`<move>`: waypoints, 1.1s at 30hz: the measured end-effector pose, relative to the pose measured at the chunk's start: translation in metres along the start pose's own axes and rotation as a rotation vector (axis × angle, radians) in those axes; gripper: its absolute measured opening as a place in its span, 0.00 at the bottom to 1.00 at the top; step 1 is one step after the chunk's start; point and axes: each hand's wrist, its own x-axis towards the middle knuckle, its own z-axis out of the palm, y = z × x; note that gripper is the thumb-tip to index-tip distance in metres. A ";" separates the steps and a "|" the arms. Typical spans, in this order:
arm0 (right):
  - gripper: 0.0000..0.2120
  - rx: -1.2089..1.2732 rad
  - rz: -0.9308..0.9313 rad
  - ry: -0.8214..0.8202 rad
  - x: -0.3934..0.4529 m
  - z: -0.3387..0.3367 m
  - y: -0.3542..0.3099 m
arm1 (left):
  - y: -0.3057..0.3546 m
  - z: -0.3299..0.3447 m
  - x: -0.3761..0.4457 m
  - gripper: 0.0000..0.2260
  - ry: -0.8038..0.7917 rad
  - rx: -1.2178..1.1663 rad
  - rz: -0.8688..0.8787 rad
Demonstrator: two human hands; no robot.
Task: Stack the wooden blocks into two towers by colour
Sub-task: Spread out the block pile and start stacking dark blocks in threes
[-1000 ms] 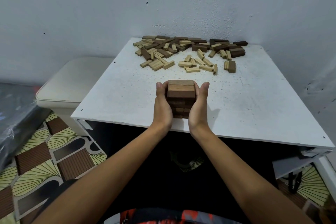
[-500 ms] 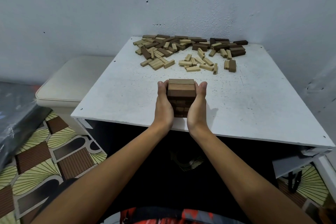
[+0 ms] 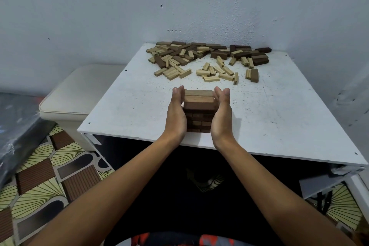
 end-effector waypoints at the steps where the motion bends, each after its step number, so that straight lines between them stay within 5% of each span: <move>1: 0.30 0.007 0.003 0.000 0.002 0.001 -0.001 | 0.002 0.001 0.001 0.28 0.003 0.007 0.009; 7: 0.38 0.007 0.009 0.023 0.004 0.009 0.003 | 0.000 0.004 0.004 0.22 0.008 0.002 0.032; 19: 0.31 -0.016 -0.032 0.017 0.007 -0.002 0.001 | -0.002 -0.008 0.010 0.27 -0.011 -0.009 0.061; 25: 0.23 -0.066 -0.102 -0.175 0.034 -0.062 -0.011 | 0.004 -0.067 0.030 0.24 -0.238 0.229 0.181; 29: 0.37 -0.496 -0.093 -0.505 0.043 -0.093 -0.016 | 0.007 -0.089 0.034 0.36 -0.442 0.581 0.219; 33: 0.56 -0.767 -0.052 -0.614 0.037 -0.089 -0.012 | 0.002 -0.086 0.035 0.51 -0.514 0.787 0.181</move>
